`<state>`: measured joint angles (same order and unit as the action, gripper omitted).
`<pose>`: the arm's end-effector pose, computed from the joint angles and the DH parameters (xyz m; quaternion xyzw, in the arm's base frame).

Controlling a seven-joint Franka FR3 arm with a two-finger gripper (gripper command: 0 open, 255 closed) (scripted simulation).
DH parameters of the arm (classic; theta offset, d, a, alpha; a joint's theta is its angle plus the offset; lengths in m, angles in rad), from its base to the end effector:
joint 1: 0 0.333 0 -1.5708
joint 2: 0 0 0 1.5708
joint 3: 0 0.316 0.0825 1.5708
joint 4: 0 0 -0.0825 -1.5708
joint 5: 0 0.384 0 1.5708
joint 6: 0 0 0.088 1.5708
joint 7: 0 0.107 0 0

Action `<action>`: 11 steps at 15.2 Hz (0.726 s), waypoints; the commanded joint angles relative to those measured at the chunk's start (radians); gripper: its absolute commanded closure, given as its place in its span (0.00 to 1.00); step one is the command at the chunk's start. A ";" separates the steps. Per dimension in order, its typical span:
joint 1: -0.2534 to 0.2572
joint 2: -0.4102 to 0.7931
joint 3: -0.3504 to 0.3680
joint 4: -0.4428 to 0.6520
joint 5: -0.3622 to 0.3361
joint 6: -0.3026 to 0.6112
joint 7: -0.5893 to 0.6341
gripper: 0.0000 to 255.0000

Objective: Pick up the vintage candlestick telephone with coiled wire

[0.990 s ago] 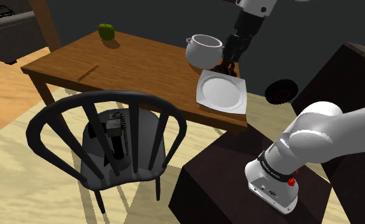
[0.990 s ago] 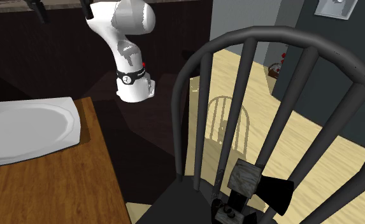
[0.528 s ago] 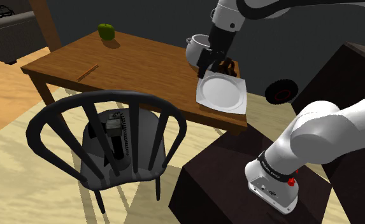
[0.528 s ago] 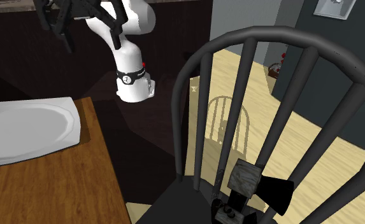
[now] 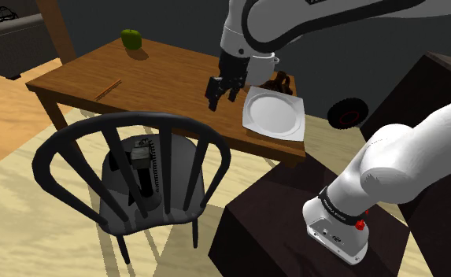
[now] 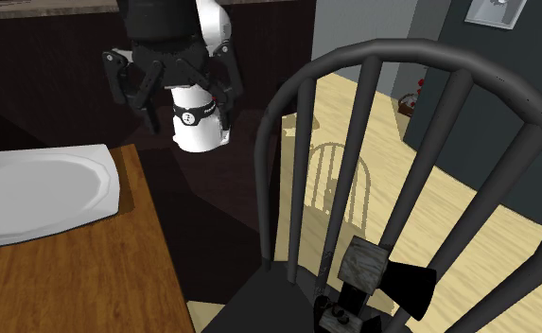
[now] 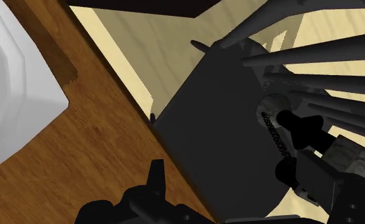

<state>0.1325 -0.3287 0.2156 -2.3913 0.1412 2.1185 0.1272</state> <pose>0.4185 0.1616 0.4447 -0.9968 -0.0703 -0.0187 0.0318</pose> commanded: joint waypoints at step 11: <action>0.054 0.446 0.121 0.263 -0.166 0.185 0.254 0.00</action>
<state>0.1771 0.0772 0.3294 -2.1563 -0.0030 2.2922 0.3524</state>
